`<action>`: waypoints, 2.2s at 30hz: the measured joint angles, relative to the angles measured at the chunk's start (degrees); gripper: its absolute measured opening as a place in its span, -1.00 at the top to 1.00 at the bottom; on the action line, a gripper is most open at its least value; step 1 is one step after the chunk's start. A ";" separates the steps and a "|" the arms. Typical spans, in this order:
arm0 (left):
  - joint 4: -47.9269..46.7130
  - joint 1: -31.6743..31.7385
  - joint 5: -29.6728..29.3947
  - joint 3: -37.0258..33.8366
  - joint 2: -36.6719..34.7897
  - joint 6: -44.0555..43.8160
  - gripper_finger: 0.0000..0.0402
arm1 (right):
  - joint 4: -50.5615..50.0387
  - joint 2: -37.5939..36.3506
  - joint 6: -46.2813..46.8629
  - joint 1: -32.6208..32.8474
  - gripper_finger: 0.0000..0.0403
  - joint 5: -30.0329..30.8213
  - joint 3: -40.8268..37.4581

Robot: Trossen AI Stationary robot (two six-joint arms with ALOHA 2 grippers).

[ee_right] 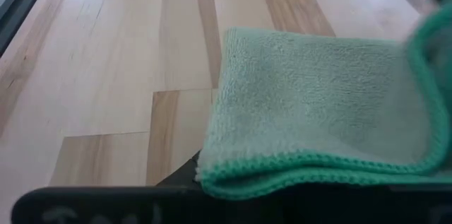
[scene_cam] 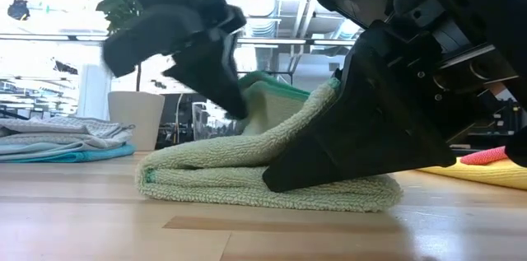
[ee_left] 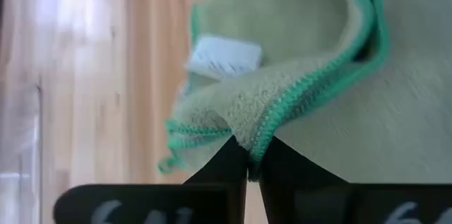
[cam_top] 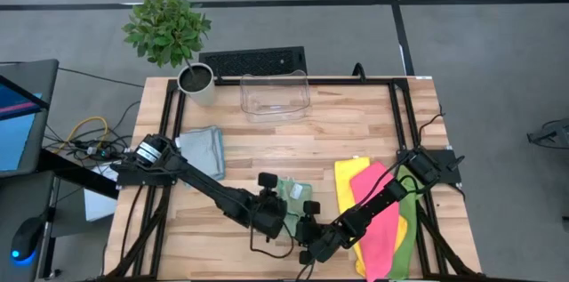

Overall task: Fold microfiber towels
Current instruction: Fold the light green microfiber cloth

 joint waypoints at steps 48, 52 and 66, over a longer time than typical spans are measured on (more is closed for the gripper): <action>20.82 7.59 13.12 0.44 0.41 7.43 0.88 | -10.80 -14.97 3.04 3.59 0.41 6.93 0.00; 21.00 7.59 13.26 0.44 0.41 7.43 0.88 | -11.47 -12.88 3.48 1.85 0.41 5.96 -0.15; 20.95 7.54 15.93 0.41 0.41 7.84 0.84 | -18.49 -10.33 17.31 4.24 0.41 4.81 0.02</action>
